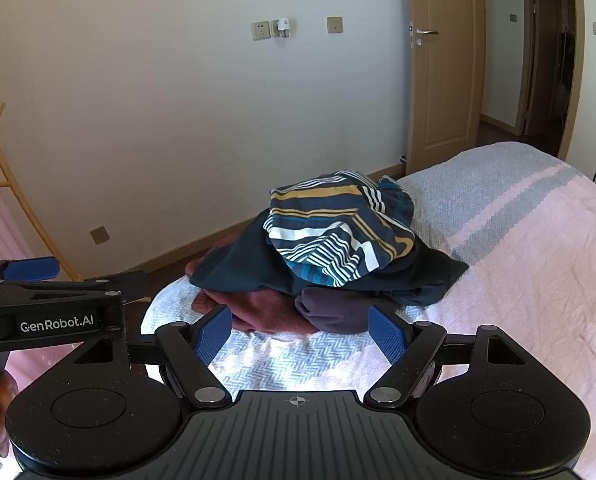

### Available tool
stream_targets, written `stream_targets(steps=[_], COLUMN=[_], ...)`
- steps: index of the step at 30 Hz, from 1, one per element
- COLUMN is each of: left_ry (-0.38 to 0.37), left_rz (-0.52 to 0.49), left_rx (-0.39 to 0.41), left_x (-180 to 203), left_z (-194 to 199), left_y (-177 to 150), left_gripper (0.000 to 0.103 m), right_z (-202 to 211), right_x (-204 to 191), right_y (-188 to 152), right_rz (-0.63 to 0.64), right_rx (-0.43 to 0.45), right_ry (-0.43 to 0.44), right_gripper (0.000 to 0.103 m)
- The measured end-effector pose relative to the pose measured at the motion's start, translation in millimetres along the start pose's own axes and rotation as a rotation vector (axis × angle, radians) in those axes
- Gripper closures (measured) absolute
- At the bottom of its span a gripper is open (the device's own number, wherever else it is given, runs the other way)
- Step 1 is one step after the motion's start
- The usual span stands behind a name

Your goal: Fold clothes

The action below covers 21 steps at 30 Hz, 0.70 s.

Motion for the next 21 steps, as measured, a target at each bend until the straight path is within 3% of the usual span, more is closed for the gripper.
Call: stream_targets(steps=[21], left_ry=[-0.031], left_rz=[0.025], left_rx=[-0.033], left_x=[8.7], left_z=[-1.6], left_y=[-12.1], left_gripper=[0.004], right_z=[-0.7], right_x=[5.4], right_y=[-12.7], right_rz=[0.001], right_rx=[-0.008], right_ry=[0.014], right_gripper=[0.025])
Point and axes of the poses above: each gripper's, at about its wrist camera, not at the fingertips, and z roughly against the way its jaws point, x to its right, y to its top, the point moved 8 cm from there along -z, roughly the way its jaws point, and after that the axes turned 4 degrees about z, right-handed, at the moved point
